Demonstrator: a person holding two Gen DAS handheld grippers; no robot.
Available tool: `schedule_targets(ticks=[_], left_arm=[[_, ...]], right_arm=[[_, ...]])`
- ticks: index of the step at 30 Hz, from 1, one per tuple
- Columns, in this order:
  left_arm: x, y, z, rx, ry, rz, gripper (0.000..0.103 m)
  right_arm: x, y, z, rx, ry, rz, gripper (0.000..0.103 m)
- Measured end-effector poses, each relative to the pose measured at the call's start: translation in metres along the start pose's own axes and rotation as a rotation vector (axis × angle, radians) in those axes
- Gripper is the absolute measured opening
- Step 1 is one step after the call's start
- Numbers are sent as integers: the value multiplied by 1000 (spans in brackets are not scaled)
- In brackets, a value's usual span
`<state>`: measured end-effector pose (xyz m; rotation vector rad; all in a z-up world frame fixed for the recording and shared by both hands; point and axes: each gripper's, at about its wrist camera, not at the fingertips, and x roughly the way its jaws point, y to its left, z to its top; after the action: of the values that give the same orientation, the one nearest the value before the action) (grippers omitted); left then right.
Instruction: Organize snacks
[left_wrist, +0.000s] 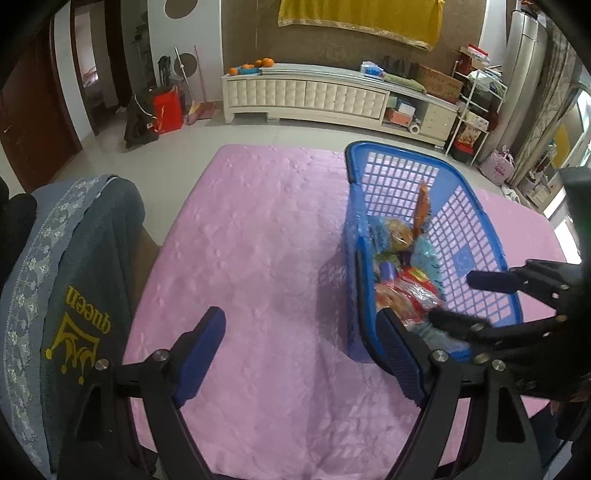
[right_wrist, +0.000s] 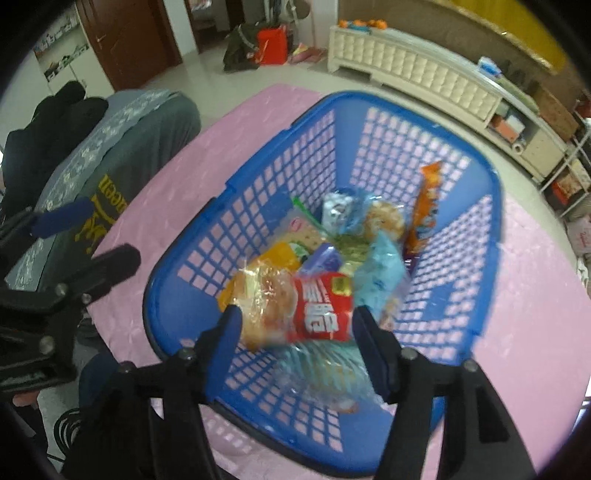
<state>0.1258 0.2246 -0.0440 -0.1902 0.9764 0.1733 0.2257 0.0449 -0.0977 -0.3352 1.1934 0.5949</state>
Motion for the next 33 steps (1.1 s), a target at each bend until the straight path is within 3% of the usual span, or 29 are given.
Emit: schedule_targets(ticks=[7,10,15,19,28,33], left_arm=[[-31,-13,-13,-33,-79,-8,88],[-49,-21,-22,-54,-118,-35,103],[-78,-49,-44,-24,-198,-65,103],[-105,-77,-60,34,-274,-70,103],[-172,-113,-84,77,-418,-95,103],[-198,-124,-93,111,-468,-109,103]], right_arm=[[-58,-29,-39,122,-153,9,67],[-85,-37,-59,153,-213,-2,67],[-120,-39,-88,156,-291,-51,67],[-142,-39,-107,159,-360,-118,87],[-205,-40,-155,228,-521,-194,103],[-228,-36,-177,282,-597,-245,103]])
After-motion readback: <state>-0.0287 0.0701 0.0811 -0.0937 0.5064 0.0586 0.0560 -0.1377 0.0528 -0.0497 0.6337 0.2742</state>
